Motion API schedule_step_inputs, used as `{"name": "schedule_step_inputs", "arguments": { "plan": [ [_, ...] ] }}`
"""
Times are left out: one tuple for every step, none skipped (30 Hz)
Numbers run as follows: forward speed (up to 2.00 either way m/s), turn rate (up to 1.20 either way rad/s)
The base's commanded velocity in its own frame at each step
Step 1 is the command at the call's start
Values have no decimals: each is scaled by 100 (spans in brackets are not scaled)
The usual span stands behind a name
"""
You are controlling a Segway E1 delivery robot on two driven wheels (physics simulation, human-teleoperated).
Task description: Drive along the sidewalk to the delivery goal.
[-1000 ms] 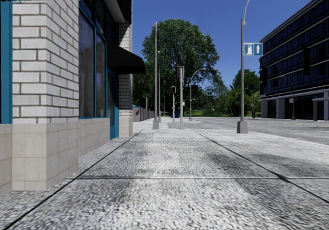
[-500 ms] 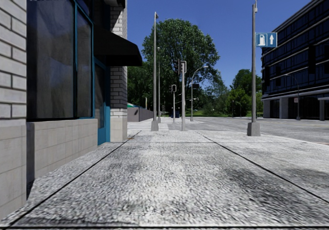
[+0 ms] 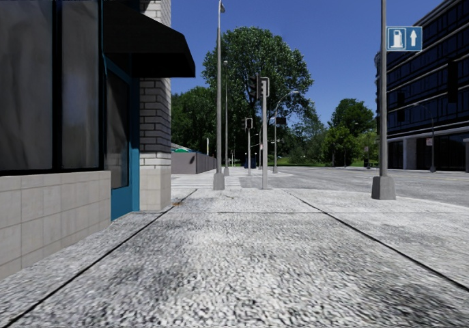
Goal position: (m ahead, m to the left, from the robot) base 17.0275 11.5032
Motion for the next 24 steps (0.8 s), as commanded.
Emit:
{"name": "schedule_step_inputs", "arguments": {
  "plan": [
    [200, 0],
    [200, 0],
    [200, 0],
    [200, 0],
    [200, 0],
    [200, 0],
    [200, 0],
    [200, 0],
    [200, 0],
    [200, 0],
    [200, 0],
    [200, 0],
    [200, 0],
    [200, 0],
    [200, 0],
    [200, 0],
    [200, 0],
    [200, 0],
    [200, 0],
    [200, 0],
    [200, 0],
    [200, 0],
    [200, 0],
    [200, 0]
  ]
}}
